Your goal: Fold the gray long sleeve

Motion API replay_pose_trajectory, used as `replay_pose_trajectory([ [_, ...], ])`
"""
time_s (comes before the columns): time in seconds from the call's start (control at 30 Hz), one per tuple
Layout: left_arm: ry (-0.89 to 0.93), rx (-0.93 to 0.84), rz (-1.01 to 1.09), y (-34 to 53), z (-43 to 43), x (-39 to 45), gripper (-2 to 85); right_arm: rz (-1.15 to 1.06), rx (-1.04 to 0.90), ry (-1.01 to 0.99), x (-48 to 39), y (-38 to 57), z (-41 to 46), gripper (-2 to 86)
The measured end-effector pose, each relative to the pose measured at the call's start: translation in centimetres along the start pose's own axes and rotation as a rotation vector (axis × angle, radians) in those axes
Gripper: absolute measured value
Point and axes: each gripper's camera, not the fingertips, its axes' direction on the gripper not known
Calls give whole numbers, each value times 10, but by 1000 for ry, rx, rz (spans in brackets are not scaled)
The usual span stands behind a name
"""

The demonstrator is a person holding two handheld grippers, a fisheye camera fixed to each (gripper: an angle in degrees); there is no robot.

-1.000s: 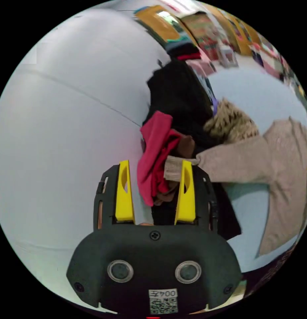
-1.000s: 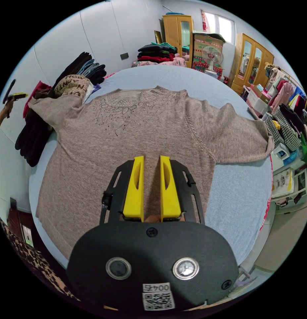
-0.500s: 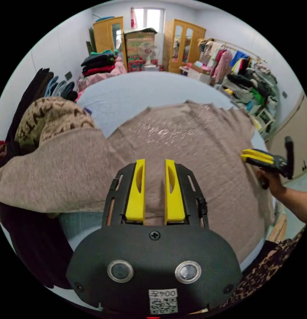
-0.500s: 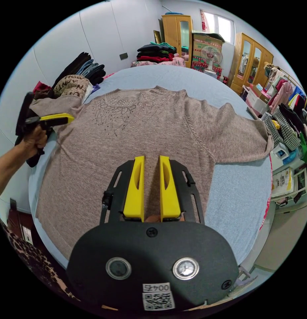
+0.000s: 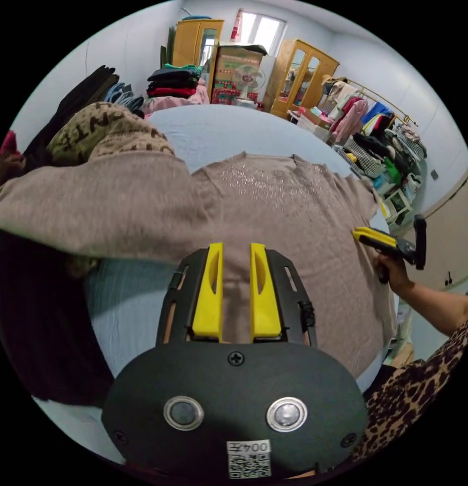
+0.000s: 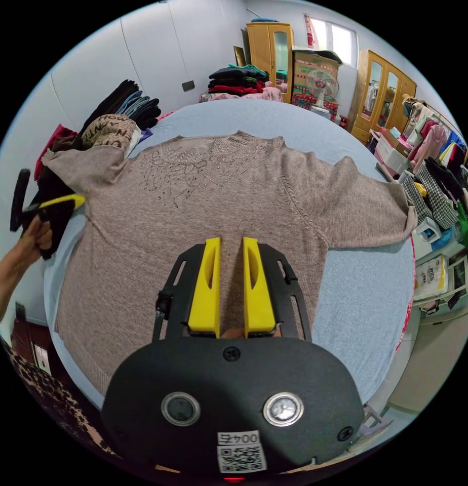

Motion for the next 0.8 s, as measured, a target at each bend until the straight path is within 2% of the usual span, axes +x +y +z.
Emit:
replay_pose_trajectory([
  [0.17, -81, -46, -152, 82, 5, 3, 70, 4, 0, 0, 0, 1, 0, 72],
  [0.3, -116, -16, -239, 97, 8, -5, 59, 3, 0, 3, 0, 1, 1, 71],
  [0.4, -150, -31, -189, 92, 15, 0, 32, 3, 0, 4, -1, 1, 1, 71],
  [0.6, -330, -86, -70, 100, 29, 12, 7, 4, 0, 4, -1, 2, 1, 70],
  [0.8, -312, -36, -48, 119, 29, 1, 9, 3, 0, 6, -2, 3, 2, 70],
])
